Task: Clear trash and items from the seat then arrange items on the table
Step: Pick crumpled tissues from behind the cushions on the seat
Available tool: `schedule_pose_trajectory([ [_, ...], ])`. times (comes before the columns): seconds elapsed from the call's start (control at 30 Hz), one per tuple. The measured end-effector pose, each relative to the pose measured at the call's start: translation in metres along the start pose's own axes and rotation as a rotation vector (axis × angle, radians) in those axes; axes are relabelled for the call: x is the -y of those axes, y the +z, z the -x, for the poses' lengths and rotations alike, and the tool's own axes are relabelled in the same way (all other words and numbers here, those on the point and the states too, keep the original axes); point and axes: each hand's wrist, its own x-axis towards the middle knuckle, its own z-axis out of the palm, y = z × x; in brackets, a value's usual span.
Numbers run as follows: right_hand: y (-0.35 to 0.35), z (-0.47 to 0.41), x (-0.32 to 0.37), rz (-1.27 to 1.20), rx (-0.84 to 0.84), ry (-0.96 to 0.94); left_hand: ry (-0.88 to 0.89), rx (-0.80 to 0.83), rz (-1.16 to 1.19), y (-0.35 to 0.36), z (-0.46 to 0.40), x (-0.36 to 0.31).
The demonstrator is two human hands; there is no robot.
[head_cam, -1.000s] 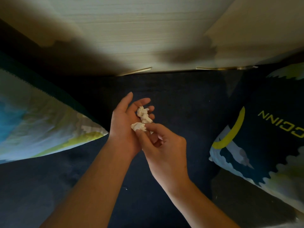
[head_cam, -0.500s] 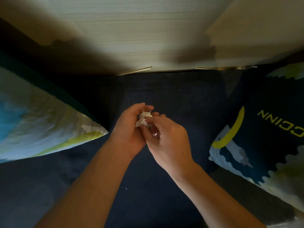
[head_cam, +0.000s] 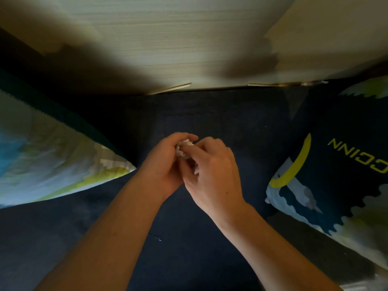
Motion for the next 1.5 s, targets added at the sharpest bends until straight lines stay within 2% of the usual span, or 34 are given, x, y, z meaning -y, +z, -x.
schedule_pose_trajectory([
  [0.1,-0.003,0.002,-0.001,0.065,-0.024,-0.008,-0.001,-0.011,0.039,0.001,0.0,-0.001],
  [0.3,0.003,0.003,-0.007,-0.014,-0.036,-0.031,0.065,-0.117,0.021,0.001,0.0,0.002],
  [0.43,-0.001,-0.003,-0.004,-0.02,0.08,0.033,0.095,-0.114,-0.028,-0.001,-0.002,0.005],
  [0.5,-0.006,-0.011,-0.001,-0.134,0.191,0.064,0.126,-0.157,-0.018,-0.001,-0.004,0.001],
  [0.57,-0.013,-0.026,-0.001,-0.426,0.291,0.175,0.148,-0.194,0.05,-0.001,-0.007,-0.005],
  [0.6,-0.017,-0.037,-0.006,-0.616,0.282,0.281,0.142,-0.191,0.09,-0.002,-0.008,-0.009],
  [0.63,-0.02,-0.05,-0.018,-0.778,0.21,0.413,0.126,-0.182,0.123,-0.002,-0.008,-0.013],
  [0.7,-0.028,-0.08,-0.057,-0.922,-0.039,0.718,0.095,-0.161,0.159,-0.002,-0.009,-0.019],
  [0.77,-0.041,-0.11,-0.105,-0.913,-0.268,0.943,0.109,-0.142,0.166,-0.001,-0.01,-0.024],
  [0.83,-0.055,-0.133,-0.153,-0.833,-0.344,1.046,0.136,-0.118,0.148,0.006,-0.014,-0.03],
  [1.0,-0.072,-0.166,-0.209,-0.682,-0.167,1.081,0.135,-0.08,0.086,0.027,-0.028,-0.043],
  [1.1,-0.072,-0.173,-0.219,-0.594,-0.212,1.214,0.13,-0.057,0.055,0.033,-0.032,-0.043],
  [1.17,-0.072,-0.173,-0.224,-0.647,-0.27,1.253,0.123,-0.045,0.051,0.036,-0.034,-0.041],
  [1.37,-0.073,-0.174,-0.23,-0.774,-0.313,1.248,0.089,-0.038,0.06,0.046,-0.042,-0.033],
  [1.43,-0.073,-0.175,-0.232,-0.715,-0.338,1.257,0.081,-0.027,0.067,0.049,-0.044,-0.029],
  [1.5,-0.071,-0.175,-0.237,-0.682,-0.285,1.259,0.075,-0.014,0.076,0.054,-0.047,-0.026],
])
